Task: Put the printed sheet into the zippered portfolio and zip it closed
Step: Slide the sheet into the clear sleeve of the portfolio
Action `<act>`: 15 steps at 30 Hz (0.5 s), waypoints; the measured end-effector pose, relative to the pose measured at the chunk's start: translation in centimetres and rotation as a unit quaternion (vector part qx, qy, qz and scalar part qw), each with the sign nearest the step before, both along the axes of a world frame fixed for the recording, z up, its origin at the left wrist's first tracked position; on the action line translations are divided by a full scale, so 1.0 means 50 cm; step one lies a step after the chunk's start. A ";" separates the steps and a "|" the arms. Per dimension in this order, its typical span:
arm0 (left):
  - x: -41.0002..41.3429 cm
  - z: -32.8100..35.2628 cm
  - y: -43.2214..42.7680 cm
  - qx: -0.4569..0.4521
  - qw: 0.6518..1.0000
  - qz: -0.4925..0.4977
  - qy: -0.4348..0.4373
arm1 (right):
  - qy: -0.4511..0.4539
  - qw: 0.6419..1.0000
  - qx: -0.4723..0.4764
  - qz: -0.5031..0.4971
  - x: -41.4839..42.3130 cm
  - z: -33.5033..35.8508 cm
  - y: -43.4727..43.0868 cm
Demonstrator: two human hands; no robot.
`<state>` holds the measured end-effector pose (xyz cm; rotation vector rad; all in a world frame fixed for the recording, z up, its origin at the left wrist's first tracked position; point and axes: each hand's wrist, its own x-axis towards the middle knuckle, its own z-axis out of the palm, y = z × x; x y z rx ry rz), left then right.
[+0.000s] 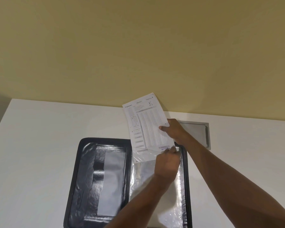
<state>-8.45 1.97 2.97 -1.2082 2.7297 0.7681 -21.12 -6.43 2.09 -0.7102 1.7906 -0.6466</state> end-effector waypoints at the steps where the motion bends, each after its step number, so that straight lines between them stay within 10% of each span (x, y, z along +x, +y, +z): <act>1: 0.002 -0.003 -0.002 -0.003 1.000 -0.017 0.009 | 0.000 1.000 0.000 -0.008 0.002 -0.001 0.002; 15: 0.016 -0.057 -0.004 -0.131 0.981 -0.104 0.102 | -0.014 0.995 0.038 -0.087 0.011 -0.034 0.010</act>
